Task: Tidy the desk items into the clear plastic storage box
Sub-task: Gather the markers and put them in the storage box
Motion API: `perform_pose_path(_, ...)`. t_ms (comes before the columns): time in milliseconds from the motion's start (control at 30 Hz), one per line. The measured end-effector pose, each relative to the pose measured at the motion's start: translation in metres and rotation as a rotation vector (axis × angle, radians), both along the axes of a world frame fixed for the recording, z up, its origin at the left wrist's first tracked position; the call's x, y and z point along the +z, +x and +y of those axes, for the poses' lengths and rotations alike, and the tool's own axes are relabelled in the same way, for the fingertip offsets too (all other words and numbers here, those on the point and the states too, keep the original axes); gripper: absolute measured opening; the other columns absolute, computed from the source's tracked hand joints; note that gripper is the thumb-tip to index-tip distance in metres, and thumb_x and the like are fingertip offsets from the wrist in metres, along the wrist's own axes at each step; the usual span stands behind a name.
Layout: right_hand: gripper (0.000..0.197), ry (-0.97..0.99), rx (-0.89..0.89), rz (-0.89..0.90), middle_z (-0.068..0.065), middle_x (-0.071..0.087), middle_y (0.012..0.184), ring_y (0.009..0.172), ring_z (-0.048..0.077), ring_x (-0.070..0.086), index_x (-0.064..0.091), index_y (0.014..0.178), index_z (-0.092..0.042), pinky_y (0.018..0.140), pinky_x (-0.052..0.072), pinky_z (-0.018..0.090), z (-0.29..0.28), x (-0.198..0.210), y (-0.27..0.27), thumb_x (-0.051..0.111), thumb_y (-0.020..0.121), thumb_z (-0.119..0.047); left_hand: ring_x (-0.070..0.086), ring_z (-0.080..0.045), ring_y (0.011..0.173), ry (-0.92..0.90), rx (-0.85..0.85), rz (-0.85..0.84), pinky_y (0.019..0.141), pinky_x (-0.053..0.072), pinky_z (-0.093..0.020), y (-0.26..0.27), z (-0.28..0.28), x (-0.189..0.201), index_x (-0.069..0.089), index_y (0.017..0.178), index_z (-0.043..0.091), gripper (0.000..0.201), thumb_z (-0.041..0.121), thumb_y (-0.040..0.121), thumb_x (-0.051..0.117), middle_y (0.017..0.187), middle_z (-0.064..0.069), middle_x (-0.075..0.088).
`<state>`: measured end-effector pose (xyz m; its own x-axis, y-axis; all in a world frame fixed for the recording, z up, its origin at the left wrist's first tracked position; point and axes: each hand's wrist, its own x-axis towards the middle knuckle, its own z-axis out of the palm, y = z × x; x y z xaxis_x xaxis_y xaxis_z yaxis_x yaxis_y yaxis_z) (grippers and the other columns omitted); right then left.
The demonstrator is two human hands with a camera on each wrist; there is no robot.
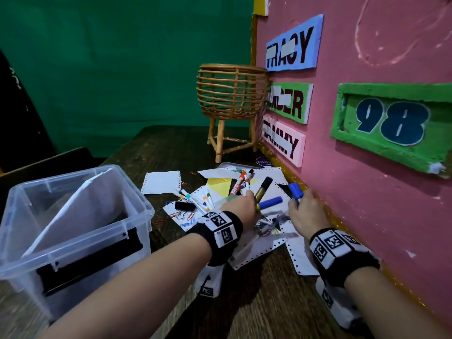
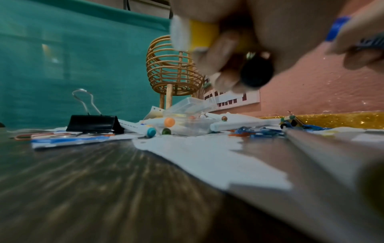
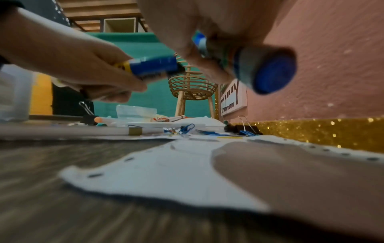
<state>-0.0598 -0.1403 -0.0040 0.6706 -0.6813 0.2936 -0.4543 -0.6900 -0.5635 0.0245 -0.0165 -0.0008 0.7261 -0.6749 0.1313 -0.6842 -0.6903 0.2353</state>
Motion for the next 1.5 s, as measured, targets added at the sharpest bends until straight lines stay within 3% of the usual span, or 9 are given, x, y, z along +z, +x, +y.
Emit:
perform_pose_path(167,0.043,0.118,0.276,-0.228,-0.001,0.051,0.075,0.070,0.021,0.049,0.044,0.098,-0.012,0.058,0.035,0.029,0.003,0.005,-0.007,0.037,0.092,-0.054,0.062,-0.037,0.088,-0.342,-0.014,0.066,0.067,0.045,-0.037,-0.010,-0.005,0.004,0.043,0.110,0.005,0.029,0.030,0.094,0.044,0.099,-0.020,0.064)
perform_pose_path(300,0.059,0.130,0.435,-0.248,-0.004,0.054,0.084,0.076,0.012,0.052,0.052,0.097,-0.019,0.065,0.037,0.024,0.008,0.006,-0.006,0.043,0.069,-0.070,0.062,-0.034,0.083,-0.420,-0.075,0.145,0.062,0.042,-0.031,-0.009,-0.010,0.005,0.046,0.106,0.004,0.026,0.025,0.091,0.049,0.095,-0.021,0.064)
perform_pose_path(433,0.041,0.145,0.363,-0.311,-0.003,0.045,0.056,0.051,0.014,0.044,0.043,0.060,-0.018,0.052,0.033,0.025,0.007,0.007,-0.003,0.056,0.075,-0.054,0.060,-0.023,0.072,-0.364,-0.340,0.218,0.050,0.040,-0.014,-0.023,-0.015,0.007,0.049,0.102,0.006,0.021,0.015,0.085,0.059,0.083,-0.010,0.061)
perform_pose_path(533,0.039,0.146,0.218,-0.339,0.000,0.043,0.051,0.051,0.022,0.043,0.042,0.055,-0.016,0.048,0.032,0.026,0.001,0.010,-0.001,0.062,0.085,-0.029,0.061,-0.027,0.092,-0.307,-0.394,0.248,0.070,0.044,-0.022,-0.020,-0.022,0.010,0.052,0.114,0.006,0.029,0.020,0.089,0.057,0.103,-0.016,0.064)
perform_pose_path(733,0.033,-0.041,0.175,-0.225,0.004,0.040,0.074,0.059,0.021,0.039,0.034,0.059,-0.021,0.058,0.028,0.027,-0.009,0.003,0.007,0.055,0.084,-0.018,0.050,-0.025,0.119,-0.143,-0.220,0.152,0.099,0.042,-0.033,0.034,-0.034,0.018,0.064,0.113,0.014,0.039,-0.001,0.082,0.046,0.127,-0.010,0.053)
perform_pose_path(967,0.021,-0.135,0.134,-0.072,0.008,0.053,0.083,0.074,0.028,0.054,0.051,0.107,-0.008,0.066,0.039,0.028,-0.007,-0.001,0.015,0.051,0.091,-0.021,0.053,-0.033,0.114,0.157,0.084,0.024,0.096,0.044,-0.039,0.110,-0.047,-0.002,0.054,0.121,0.009,0.032,0.018,0.092,0.047,0.124,-0.013,0.056)
perform_pose_path(1233,0.028,-0.107,0.100,0.004,0.015,0.063,0.092,0.076,0.032,0.058,0.047,0.113,-0.008,0.063,0.042,0.029,-0.009,-0.001,0.017,0.056,0.089,-0.019,0.057,-0.040,0.108,0.235,0.237,0.079,0.089,0.049,-0.052,0.161,-0.072,-0.021,0.044,0.128,0.010,0.054,0.036,0.082,0.055,0.126,-0.014,0.055)
perform_pose_path(1367,0.029,-0.075,0.092,-0.019,0.007,0.051,0.083,0.071,0.027,0.051,0.042,0.113,-0.010,0.065,0.044,0.031,-0.009,0.000,0.019,0.056,0.089,-0.019,0.055,-0.040,0.110,0.138,0.354,0.128,0.092,0.047,-0.049,0.150,-0.076,-0.011,0.025,0.138,0.005,0.063,0.031,0.088,0.053,0.122,-0.020,0.054)
perform_pose_path(1500,0.030,-0.089,0.096,-0.023,0.005,0.051,0.083,0.072,0.027,0.051,0.042,0.113,-0.012,0.065,0.045,0.033,-0.010,0.001,0.023,0.056,0.089,-0.024,0.059,-0.035,0.100,0.085,0.290,0.087,0.078,0.046,-0.035,0.150,-0.086,-0.007,0.037,0.134,0.013,0.042,0.026,0.095,0.044,0.107,-0.017,0.057)
